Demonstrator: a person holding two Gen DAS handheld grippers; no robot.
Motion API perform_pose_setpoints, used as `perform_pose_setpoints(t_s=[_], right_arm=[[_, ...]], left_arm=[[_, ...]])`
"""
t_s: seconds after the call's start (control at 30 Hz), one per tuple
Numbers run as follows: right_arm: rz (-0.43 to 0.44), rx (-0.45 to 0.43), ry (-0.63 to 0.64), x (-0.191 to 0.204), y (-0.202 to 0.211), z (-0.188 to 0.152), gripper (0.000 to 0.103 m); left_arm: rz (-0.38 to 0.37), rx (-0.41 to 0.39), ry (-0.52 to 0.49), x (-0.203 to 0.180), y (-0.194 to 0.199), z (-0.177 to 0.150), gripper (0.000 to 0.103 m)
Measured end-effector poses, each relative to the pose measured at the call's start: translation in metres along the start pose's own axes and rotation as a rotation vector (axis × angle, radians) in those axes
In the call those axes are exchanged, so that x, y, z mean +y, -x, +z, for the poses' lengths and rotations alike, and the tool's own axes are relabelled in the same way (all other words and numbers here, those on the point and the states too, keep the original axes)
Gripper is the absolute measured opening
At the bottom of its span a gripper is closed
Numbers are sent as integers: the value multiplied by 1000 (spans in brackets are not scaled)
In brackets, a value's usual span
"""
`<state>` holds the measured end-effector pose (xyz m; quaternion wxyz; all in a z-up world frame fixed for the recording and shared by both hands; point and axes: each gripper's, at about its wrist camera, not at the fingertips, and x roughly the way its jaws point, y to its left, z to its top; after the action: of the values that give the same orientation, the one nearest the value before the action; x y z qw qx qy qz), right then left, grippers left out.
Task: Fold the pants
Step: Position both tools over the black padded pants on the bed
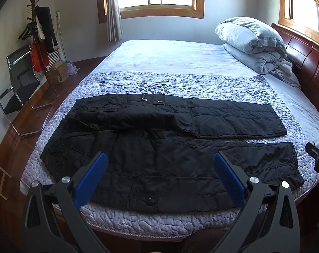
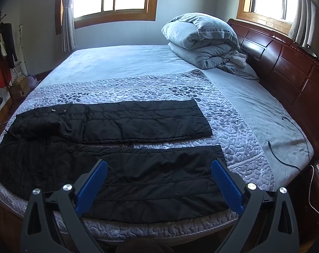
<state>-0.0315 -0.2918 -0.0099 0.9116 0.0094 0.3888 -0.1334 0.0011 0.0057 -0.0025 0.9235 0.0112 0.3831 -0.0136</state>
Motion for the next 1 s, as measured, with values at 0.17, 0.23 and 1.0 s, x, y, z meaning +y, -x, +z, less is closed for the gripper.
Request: perform_pose_setpoints(t_s=[0.17, 0.23, 1.0], right_arm=[[21, -4, -24, -3, -4, 0, 100], [15, 3, -21, -4, -6, 0, 100], [140, 132, -118, -62, -88, 42, 99]], left_arm=[[10, 2, -7, -2, -2, 1, 101], [18, 8, -13, -3, -4, 2, 101], [-66, 85, -21, -7, -57, 28, 101]])
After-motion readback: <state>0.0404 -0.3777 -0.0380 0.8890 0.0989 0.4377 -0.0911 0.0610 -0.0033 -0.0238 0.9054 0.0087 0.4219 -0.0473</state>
